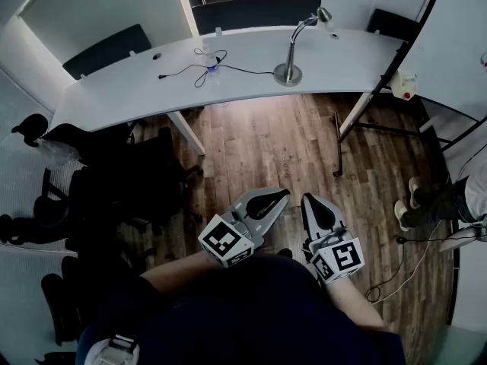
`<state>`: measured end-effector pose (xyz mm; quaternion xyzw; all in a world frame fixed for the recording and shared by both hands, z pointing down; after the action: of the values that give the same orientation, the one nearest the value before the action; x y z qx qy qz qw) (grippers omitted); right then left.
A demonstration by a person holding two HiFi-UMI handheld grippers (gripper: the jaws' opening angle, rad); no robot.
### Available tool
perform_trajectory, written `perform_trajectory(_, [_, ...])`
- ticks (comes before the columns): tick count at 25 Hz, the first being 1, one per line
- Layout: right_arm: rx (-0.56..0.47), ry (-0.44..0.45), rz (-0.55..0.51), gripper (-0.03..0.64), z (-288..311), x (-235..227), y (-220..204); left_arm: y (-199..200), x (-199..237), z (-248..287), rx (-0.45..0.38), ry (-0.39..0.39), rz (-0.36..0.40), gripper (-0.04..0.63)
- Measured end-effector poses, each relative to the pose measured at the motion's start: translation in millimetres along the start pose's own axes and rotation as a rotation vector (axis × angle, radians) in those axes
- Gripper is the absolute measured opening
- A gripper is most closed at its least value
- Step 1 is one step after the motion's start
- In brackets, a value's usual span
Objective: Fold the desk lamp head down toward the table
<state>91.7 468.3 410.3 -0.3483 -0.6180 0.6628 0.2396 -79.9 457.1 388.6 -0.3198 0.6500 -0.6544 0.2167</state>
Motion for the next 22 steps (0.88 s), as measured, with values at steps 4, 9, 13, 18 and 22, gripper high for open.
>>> perform_trajectory(4, [-0.007,0.015,-0.003,0.006,-5,-3,2,-1,-5,4,0.006,0.009,-0.007,0.003])
perform_trajectory(9, [0.001,0.044,-0.003,0.006,-8,-13,1,-4,-10,14,0.007,0.024,-0.008,0.003])
perform_trajectory(13, [-0.009,0.066,-0.006,0.006,-11,-25,3,-8,-12,24,0.013,0.047,-0.017,0.003])
perform_trajectory(18, [-0.023,0.078,-0.027,0.006,-19,-46,7,-13,-20,40,0.004,0.080,-0.014,0.003])
perform_trajectory(22, [-0.018,0.088,-0.025,0.006,-26,-64,5,-21,-26,52,0.003,0.111,-0.025,0.003])
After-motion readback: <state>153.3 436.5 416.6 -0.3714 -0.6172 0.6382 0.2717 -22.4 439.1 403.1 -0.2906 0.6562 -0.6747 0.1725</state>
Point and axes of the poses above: the fingertips, and each gripper's own axes: z forward along the fingers, x to its left, y out of its top, the point moved 9 cm from there along -z, backward along the fingers, and after that the axes turned 10 degrees about y, right-handed, at the moved point
